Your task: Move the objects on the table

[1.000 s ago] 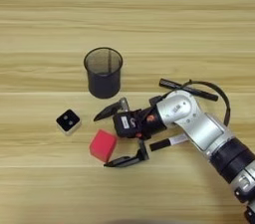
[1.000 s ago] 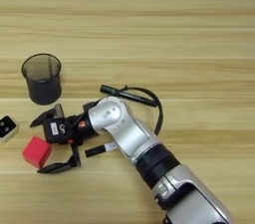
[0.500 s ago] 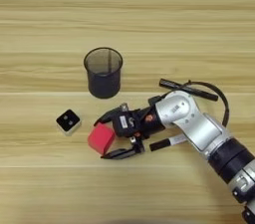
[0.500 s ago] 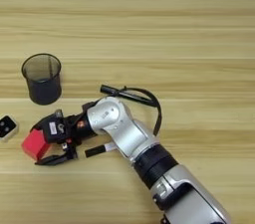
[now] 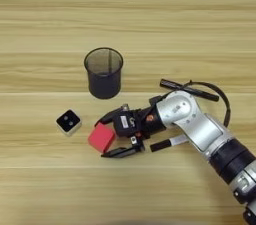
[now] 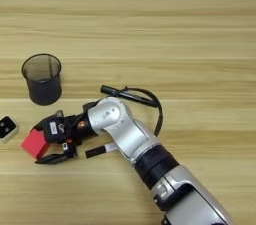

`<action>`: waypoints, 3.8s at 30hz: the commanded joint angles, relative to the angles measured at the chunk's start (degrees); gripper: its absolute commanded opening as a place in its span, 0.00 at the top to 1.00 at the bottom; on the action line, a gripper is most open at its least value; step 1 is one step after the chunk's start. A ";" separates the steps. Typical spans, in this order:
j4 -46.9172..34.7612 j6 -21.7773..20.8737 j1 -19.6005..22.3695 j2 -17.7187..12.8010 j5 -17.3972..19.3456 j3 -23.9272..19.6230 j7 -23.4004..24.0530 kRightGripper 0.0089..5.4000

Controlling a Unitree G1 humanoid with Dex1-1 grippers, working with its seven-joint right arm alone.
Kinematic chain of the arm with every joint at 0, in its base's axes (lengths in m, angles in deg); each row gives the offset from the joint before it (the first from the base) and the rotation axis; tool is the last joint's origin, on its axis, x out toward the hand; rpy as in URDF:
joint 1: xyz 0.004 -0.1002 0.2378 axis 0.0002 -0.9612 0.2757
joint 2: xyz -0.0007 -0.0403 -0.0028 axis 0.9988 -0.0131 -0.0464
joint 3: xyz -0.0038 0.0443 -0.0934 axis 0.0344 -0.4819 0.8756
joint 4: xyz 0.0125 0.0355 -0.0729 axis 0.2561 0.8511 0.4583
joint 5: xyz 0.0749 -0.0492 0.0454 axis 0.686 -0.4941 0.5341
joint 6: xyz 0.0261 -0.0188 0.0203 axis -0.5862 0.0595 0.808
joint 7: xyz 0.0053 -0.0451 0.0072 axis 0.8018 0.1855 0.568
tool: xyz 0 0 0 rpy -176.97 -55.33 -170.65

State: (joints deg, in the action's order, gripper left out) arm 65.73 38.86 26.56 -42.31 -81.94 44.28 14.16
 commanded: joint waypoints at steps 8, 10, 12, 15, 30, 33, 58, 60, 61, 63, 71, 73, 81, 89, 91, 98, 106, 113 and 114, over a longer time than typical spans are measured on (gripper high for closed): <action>-3.22 1.49 5.86 -1.54 5.54 -6.41 -0.77 0.39; -3.57 2.39 6.19 -2.38 6.78 -7.93 -1.40 0.39; -4.00 3.40 6.39 -3.21 7.97 -9.25 -1.97 0.39; -4.11 4.17 6.41 -4.99 9.21 -11.02 -2.90 0.39; 2.60 2.60 5.95 -8.62 9.45 -15.26 -3.11 0.39; 4.05 2.13 6.15 -8.85 9.39 -15.96 -2.78 0.39; 9.98 -0.68 5.57 -9.97 8.62 -18.19 -0.88 0.39; 10.55 -1.09 5.56 -10.04 8.32 -18.20 -0.63 0.39; 10.82 -1.28 5.58 -10.07 8.20 -18.20 -0.53 0.39; 11.60 -1.88 5.71 -10.22 7.72 -18.22 -0.10 0.39; 14.46 -4.05 5.95 -10.20 6.29 -17.83 1.25 0.39; 14.80 -4.28 6.05 -10.15 6.27 -17.81 1.34 0.39; 16.67 -5.40 6.20 -9.71 5.83 -17.56 1.96 0.39; 19.27 -6.16 6.63 -9.20 5.21 -16.96 2.45 0.39; 19.86 -6.45 6.77 -9.12 5.11 -16.90 2.55 0.39; 21.60 -7.31 7.37 -8.91 4.82 -16.65 2.82 0.39; 22.28 -7.40 7.92 -8.51 4.69 -16.55 3.56 0.23; 21.55 -7.20 8.14 -8.42 5.03 -16.65 3.52 0.07; 20.92 -7.01 8.10 -8.43 5.29 -16.77 3.38 0.05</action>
State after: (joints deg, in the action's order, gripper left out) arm 89.26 31.43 31.67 -49.78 -76.10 28.10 16.00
